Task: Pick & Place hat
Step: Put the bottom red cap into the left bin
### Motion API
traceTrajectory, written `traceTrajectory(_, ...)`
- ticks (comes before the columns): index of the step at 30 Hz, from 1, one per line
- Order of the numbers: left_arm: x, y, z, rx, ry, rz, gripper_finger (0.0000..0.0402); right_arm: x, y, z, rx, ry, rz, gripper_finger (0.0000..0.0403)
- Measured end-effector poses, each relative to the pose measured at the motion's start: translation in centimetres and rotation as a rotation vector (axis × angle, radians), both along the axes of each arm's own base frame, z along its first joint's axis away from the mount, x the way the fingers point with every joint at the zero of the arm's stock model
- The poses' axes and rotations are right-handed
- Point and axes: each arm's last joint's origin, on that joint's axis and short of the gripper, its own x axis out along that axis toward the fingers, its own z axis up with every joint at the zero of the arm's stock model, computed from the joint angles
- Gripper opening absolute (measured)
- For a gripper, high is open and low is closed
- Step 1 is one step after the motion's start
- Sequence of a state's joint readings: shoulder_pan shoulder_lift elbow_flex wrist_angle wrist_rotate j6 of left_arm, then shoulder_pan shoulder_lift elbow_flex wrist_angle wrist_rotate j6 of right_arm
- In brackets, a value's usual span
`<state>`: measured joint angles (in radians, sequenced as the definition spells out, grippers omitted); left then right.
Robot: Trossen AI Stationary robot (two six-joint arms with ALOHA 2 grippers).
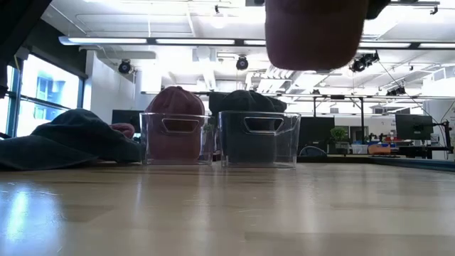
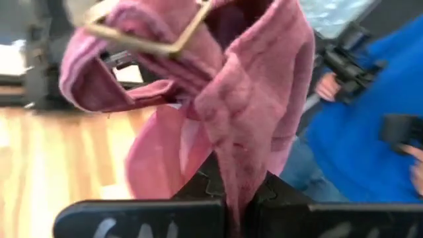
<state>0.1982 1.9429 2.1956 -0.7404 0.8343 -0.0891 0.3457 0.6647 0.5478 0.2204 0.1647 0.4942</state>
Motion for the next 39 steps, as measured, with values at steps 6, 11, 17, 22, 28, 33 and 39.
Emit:
traceTrajectory(6, -1.6, 0.8, 0.8, -0.016, -0.043, -0.125, 0.0000, 0.8, 1.5, 5.4, -0.024, 0.073, 0.036, 0.0005)
traceTrajectory(11, -3.1, 1.1, 1.2, -0.042, -0.090, -0.268, 0.0000, 2.1, 3.0, 8.3, 0.003, 0.079, 0.062, 0.0003)
traceTrajectory(17, -3.7, 0.8, 1.6, -0.114, -0.168, -0.436, 0.0004, 3.9, 4.2, 9.6, 0.020, 0.098, 0.028, 0.0002)
traceTrajectory(22, -3.8, 0.7, 1.7, -0.203, -0.177, -0.536, 0.0043, 4.5, 4.3, 10.5, 0.086, 0.090, -0.039, 0.0003)
traceTrajectory(28, -3.7, 0.7, 1.5, -0.256, -0.196, -0.611, 0.0142, 4.2, 3.8, 11.6, 0.136, 0.034, -0.196, 0.0003)
traceTrajectory(33, -3.9, 0.7, 1.4, -0.202, -0.285, -0.630, 0.0203, 4.2, 3.5, 12.1, 0.172, -0.014, -0.284, 0.0003)
traceTrajectory(39, -4.3, 0.3, 0.8, -0.198, -0.294, -0.639, 0.0209, 4.0, 3.3, 12.9, 0.173, -0.089, -0.331, 0.0002)
